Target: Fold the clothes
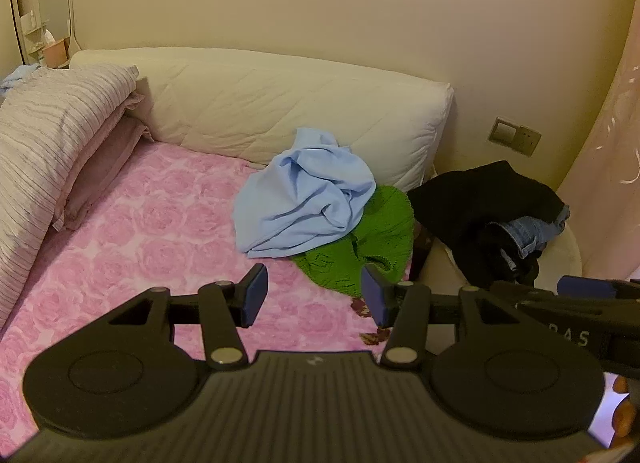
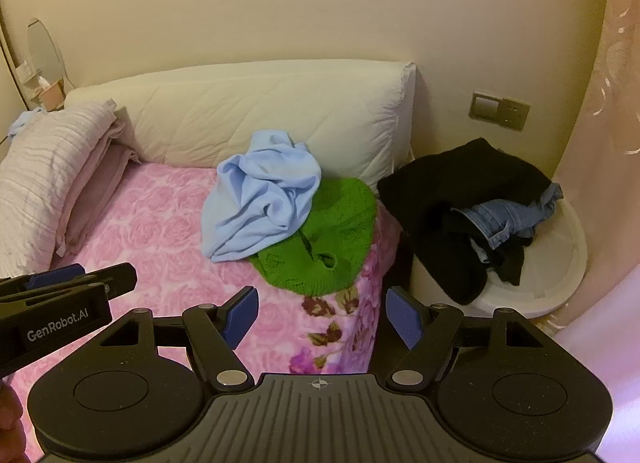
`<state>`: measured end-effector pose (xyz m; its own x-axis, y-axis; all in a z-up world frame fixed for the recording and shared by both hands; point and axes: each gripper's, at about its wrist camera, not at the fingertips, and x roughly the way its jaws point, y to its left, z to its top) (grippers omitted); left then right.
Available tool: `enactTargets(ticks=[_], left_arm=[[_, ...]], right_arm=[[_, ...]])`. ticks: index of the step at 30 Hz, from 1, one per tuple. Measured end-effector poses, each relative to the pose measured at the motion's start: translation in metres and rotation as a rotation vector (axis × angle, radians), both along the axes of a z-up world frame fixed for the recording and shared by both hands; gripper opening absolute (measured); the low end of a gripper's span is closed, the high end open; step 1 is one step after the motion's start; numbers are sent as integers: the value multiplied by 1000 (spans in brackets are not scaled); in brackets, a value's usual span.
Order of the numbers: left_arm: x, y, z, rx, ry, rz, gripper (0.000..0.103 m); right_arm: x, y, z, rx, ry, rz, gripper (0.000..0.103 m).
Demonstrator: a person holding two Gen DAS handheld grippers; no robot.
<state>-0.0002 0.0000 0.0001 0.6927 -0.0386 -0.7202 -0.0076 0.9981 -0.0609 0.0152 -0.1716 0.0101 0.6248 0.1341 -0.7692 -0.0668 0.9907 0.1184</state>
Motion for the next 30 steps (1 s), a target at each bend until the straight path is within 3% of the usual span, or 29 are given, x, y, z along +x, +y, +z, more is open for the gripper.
enactTargets(ticks=[30], left_arm=[[-8,38,4,-3,3,9,47]], right_arm=[[-1,24,7,-31,-8,22,74]])
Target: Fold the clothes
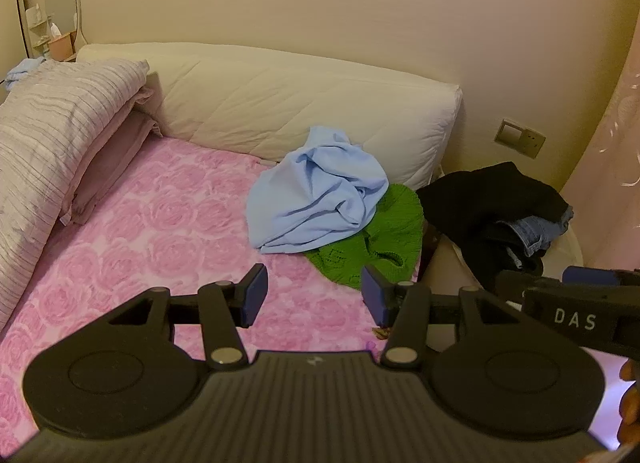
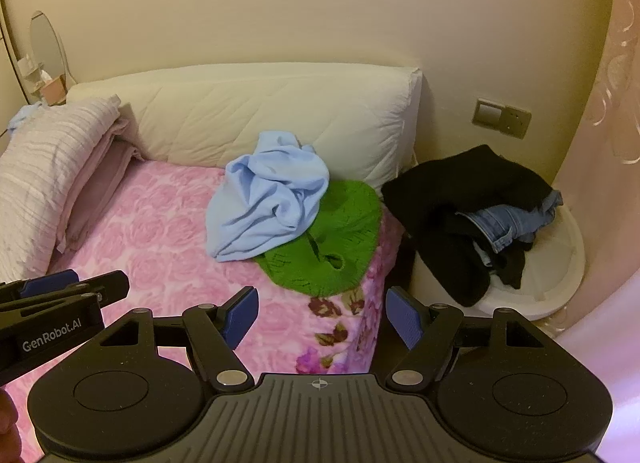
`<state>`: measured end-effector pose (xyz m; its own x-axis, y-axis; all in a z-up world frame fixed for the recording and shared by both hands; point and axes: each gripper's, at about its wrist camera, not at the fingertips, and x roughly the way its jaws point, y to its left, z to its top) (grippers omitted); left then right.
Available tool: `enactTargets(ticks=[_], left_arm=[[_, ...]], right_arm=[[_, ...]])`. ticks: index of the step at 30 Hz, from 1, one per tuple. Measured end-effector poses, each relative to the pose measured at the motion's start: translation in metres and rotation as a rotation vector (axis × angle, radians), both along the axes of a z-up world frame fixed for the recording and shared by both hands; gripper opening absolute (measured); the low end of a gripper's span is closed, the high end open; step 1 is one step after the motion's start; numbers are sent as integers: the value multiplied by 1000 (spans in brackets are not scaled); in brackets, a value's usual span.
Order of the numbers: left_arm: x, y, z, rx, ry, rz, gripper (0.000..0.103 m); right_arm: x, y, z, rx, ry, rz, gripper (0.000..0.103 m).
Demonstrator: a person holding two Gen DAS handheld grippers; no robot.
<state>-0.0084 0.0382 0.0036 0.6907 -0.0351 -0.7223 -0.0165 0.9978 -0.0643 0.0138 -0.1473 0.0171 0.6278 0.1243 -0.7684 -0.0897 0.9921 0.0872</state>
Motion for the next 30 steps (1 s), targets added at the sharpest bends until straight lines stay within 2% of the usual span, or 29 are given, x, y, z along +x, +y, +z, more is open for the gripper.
enactTargets(ticks=[14,22,30], left_arm=[[-18,20,-7,-2,9,-29,47],[-30,40,-11,-29,17,11,48],[-32,59,-15,-35,12,81,48]], right_arm=[[-26,14,1,5,14,-66,74],[-34,30,-4,-29,35,-26,74],[-21,53,-7,-36,31,48,74]])
